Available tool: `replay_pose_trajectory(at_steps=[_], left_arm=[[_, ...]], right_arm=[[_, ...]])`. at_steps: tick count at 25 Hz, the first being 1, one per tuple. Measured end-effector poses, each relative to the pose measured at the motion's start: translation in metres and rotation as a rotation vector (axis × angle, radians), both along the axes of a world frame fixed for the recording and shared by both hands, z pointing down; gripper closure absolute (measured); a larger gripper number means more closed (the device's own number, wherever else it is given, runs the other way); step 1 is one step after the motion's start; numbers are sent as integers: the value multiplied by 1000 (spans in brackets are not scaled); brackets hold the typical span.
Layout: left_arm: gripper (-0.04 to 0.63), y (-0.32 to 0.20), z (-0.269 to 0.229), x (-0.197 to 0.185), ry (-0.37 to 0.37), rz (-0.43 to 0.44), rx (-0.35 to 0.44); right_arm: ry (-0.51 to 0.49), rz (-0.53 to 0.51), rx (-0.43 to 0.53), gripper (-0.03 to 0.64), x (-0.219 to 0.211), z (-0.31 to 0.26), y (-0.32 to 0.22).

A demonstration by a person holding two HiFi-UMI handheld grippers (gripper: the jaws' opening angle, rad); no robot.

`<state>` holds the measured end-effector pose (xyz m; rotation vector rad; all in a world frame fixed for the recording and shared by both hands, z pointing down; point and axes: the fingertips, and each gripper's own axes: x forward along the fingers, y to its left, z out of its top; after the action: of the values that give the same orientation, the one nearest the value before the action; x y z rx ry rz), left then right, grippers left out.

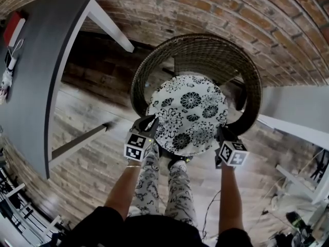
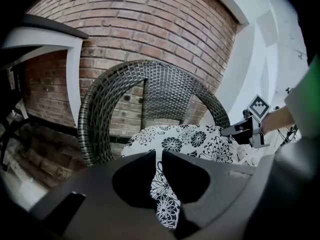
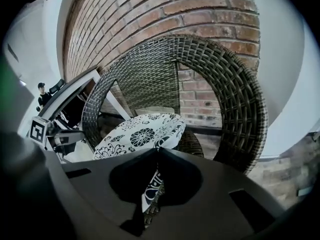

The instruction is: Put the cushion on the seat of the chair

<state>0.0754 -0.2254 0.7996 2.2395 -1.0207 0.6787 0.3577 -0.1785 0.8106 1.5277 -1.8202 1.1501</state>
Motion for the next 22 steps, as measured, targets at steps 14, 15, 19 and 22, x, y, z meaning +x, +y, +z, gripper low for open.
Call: replay_pose_trajectory(at_steps=[14,15,19,22], left_arm=[[586,15,-2,-3,29,3,-15],[586,16,-1,-4,31,-2,-20],[586,15,-1,-4,36,-9,-21],[586,13,-3,-4,44,-11,-13]], right_arm=[[68,25,-77,604,18,38,17],[73,28,-81,603,19,40,18],[88,32,-98,598,23,47,22],[99,48,-103,591,26,51,24]])
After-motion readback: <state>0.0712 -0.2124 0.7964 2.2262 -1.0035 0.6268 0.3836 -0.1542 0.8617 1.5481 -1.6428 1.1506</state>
